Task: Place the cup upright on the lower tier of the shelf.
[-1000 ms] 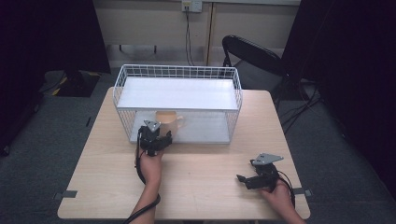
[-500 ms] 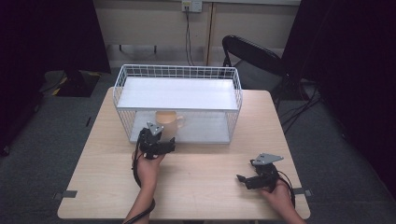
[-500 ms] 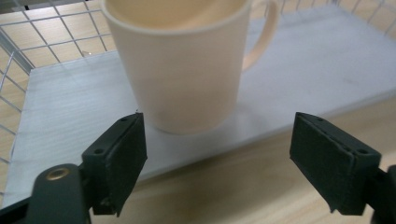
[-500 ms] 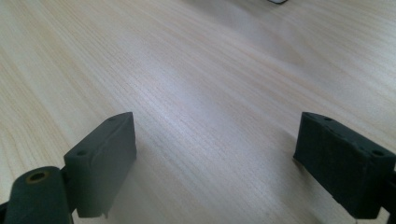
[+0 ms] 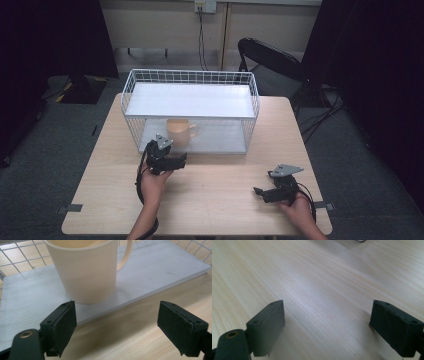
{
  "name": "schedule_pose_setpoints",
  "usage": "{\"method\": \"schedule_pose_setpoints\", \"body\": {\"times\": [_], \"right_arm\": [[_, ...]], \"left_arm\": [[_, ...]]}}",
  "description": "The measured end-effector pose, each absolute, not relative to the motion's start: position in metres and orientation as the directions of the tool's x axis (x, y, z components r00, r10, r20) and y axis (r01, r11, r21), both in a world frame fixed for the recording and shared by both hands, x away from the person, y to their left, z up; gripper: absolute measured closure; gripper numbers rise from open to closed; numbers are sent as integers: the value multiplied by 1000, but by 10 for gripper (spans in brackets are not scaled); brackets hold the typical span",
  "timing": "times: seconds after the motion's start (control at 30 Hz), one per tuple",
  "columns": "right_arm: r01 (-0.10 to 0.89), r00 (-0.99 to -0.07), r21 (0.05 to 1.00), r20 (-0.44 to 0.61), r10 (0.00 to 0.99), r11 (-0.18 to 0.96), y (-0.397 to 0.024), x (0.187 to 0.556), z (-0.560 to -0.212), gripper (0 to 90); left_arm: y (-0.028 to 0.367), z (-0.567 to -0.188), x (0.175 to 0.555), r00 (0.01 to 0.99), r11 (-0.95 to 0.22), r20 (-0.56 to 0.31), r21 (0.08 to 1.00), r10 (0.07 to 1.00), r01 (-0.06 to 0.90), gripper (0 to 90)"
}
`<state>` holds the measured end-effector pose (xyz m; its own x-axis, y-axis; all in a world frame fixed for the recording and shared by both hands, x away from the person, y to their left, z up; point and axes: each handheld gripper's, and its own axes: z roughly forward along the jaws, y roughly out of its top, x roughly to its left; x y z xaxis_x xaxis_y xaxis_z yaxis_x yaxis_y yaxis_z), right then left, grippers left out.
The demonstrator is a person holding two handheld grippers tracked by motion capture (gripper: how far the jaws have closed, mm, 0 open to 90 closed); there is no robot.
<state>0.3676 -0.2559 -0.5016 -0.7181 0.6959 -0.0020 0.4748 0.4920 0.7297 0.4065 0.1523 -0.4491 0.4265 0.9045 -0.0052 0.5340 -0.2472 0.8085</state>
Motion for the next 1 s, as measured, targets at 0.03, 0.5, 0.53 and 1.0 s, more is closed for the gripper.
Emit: {"method": "schedule_pose_setpoints", "body": {"times": [0.03,0.5,0.53,1.0], "right_arm": [[474,-718,731,-3,696,492,-256,368,-502,119],[474,-719,731,-2,695,492,-256,368,-502,119],[474,-719,730,-2,695,493,-256,368,-502,119],[474,-718,731,-3,696,492,-256,368,-502,119]], "left_arm": [[153,-449,405,432,-238,-18,814,902,531,157],[168,-443,394,487,-279,-18,801,873,530,156],[170,-443,394,492,-273,-29,802,870,531,156],[188,-443,380,508,-272,-40,807,860,523,155]]}}
